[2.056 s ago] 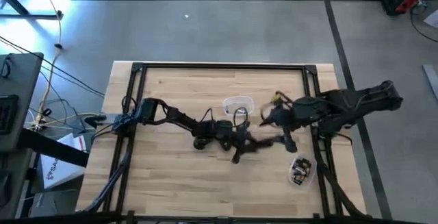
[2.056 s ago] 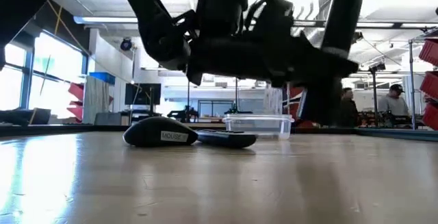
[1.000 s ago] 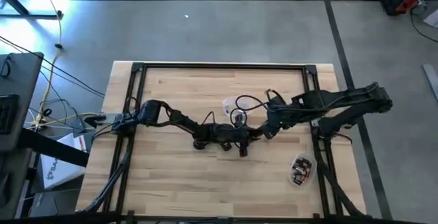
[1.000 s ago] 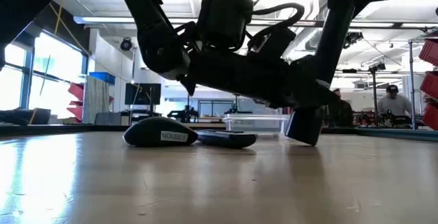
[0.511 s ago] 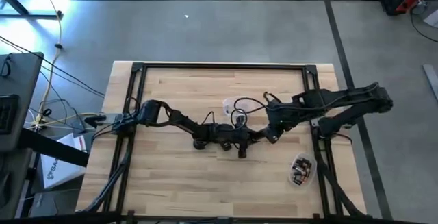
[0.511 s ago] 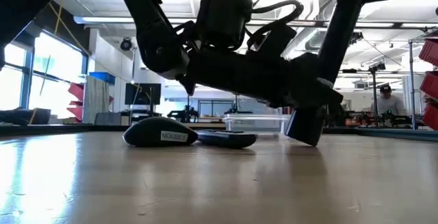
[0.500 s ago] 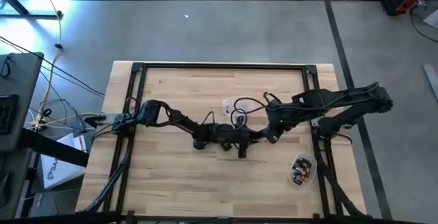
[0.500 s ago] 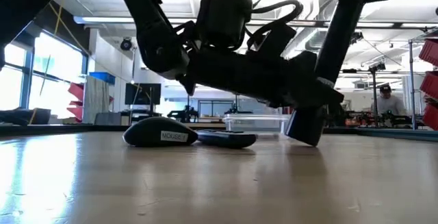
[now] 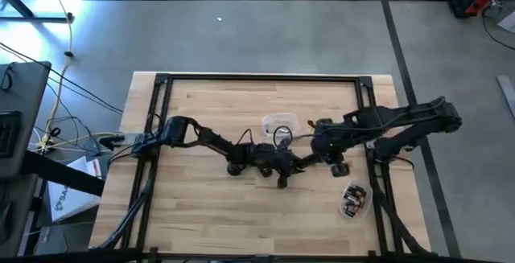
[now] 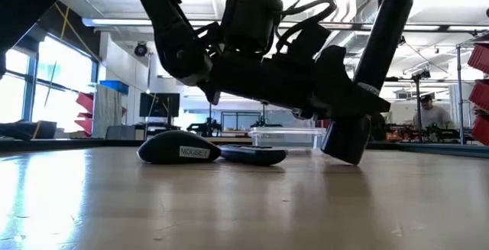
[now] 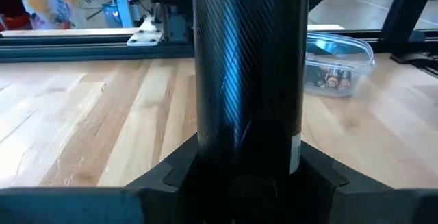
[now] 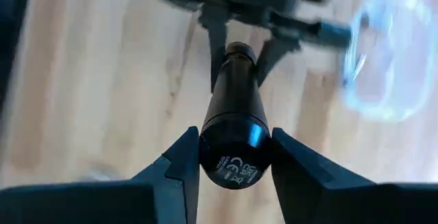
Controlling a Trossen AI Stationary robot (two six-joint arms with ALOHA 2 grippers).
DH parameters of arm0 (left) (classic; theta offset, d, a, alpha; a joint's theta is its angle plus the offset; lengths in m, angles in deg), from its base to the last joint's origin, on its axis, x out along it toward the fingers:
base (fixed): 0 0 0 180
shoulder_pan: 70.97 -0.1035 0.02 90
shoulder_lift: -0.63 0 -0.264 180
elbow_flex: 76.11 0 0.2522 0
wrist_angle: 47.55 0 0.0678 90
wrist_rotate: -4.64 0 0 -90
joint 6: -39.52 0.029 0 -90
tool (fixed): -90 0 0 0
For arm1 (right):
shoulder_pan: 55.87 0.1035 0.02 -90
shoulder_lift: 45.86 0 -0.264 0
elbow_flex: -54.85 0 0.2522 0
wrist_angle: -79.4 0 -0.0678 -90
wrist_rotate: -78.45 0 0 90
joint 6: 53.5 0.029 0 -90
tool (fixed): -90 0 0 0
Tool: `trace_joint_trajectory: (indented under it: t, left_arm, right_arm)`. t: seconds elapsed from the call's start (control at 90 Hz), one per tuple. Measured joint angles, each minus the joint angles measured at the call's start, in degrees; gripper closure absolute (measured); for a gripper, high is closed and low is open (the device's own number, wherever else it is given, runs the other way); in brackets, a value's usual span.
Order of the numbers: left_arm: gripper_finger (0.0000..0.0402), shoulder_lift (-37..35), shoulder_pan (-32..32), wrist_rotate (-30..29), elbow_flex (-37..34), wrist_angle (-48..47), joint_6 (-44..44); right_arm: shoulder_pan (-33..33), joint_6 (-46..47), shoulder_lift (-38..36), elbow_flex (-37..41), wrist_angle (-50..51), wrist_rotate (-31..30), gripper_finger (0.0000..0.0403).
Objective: Insert battery
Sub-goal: Open the flashlight cover
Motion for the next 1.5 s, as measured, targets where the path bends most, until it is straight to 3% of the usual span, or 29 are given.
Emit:
trace_joint_trajectory:
  t: [0.089,0.167,0.389,0.6,0.689,0.822,1.022,1.256,1.5]
  left_arm:
    - [0.0268,0.0,-0.2,-0.2,0.0,-0.1,-0.1]
    - [0.0268,-0.1,-0.2,-0.3,0.0,-0.2,-0.2]
    - [0.0268,-0.1,-0.2,0.0,0.0,-0.1,-0.2]
    - [0.0268,-0.1,-0.1,0.1,0.0,-0.1,-0.2]
    - [0.0268,-0.1,0.0,0.3,0.0,-0.1,-0.6]
    - [0.0268,-0.1,0.0,0.5,0.0,-0.2,-0.7]
    - [0.0268,-0.2,-0.1,-1.2,0.1,-0.9,-0.7]
    - [0.0268,-0.2,-0.4,-1.5,0.1,-1.2,-1.0]
    - [0.0268,-0.2,-0.4,-1.5,0.1,-1.1,-1.4]
  right_arm:
    - [0.0,-8.1,0.0,0.0,0.0,-1.6,0.0285]
    - [-0.1,-9.7,0.0,0.1,-0.6,-2.2,0.0272]
    - [-0.2,-4.0,0.1,0.1,-1.0,-1.6,0.0233]
    - [-0.2,0.3,0.2,-2.1,1.9,-1.6,0.0227]
    - [-0.3,10.8,0.1,-4.5,3.1,-2.5,0.0227]
    - [-2.0,34.2,0.0,-7.2,5.2,-6.2,0.0226]
    - [-4.3,62.7,0.0,-8.1,7.0,-3.4,0.0226]
    - [-4.2,78.8,0.0,-8.1,7.4,-1.5,0.0226]
    - [-2.3,85.8,1.7,-8.1,7.3,-0.7,0.0225]
